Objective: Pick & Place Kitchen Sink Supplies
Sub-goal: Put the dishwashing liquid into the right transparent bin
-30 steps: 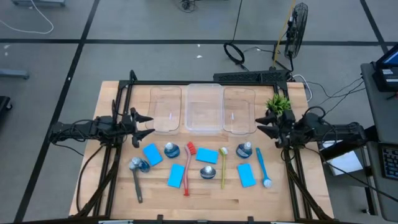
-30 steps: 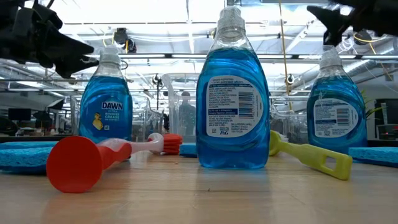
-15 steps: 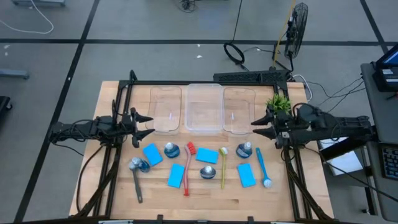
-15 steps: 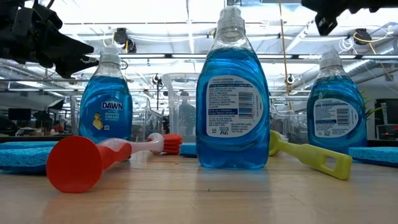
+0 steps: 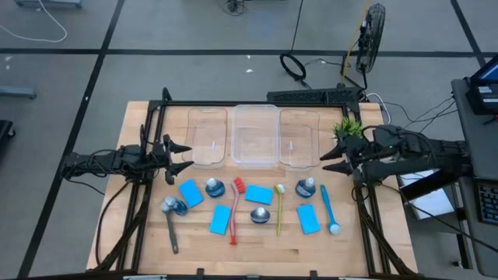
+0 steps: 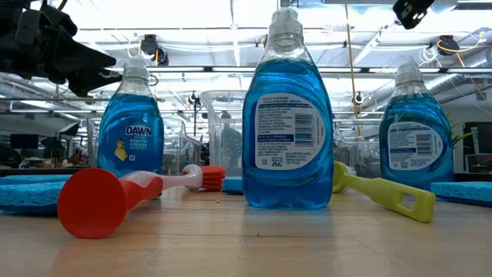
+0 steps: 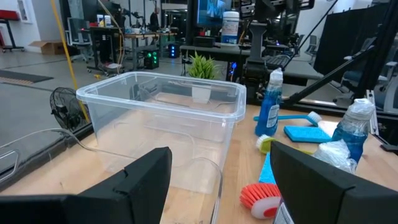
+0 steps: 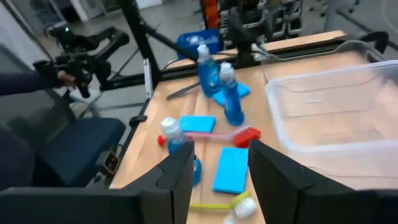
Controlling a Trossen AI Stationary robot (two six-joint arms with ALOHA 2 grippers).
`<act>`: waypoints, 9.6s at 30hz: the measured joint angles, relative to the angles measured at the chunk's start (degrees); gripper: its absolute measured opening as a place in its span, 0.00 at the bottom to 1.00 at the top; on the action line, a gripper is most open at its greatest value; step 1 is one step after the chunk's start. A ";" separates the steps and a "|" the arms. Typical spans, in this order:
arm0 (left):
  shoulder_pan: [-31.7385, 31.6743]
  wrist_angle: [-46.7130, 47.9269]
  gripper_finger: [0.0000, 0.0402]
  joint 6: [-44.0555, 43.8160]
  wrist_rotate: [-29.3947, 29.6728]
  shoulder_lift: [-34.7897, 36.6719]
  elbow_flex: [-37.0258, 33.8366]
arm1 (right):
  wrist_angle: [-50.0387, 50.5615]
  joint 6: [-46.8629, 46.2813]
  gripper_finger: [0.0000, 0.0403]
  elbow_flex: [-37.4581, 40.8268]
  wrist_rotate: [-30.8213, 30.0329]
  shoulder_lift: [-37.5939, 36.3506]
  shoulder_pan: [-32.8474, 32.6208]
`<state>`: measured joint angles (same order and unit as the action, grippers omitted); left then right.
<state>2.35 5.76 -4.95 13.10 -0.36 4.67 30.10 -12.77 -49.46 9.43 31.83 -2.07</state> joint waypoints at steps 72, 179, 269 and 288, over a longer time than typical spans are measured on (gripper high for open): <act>-0.01 0.02 0.67 0.02 0.02 0.01 0.00 | 24.22 -4.55 0.62 -9.31 -15.34 30.10 -14.53; -0.02 -0.02 0.68 -0.51 -0.02 0.00 0.00 | 3.24 23.55 0.33 -4.80 -15.28 11.91 -14.53; 0.00 -0.07 0.67 -0.39 -0.02 0.01 0.02 | 8.89 -2.82 0.32 -5.42 -29.91 28.72 23.74; 0.00 -0.04 0.67 -0.39 -0.02 0.00 0.02 | 3.35 -1.11 0.32 1.33 -25.58 31.02 31.17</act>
<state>2.35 5.72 -5.34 13.08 -0.36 4.69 33.45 -13.89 -48.13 -16.14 62.85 29.09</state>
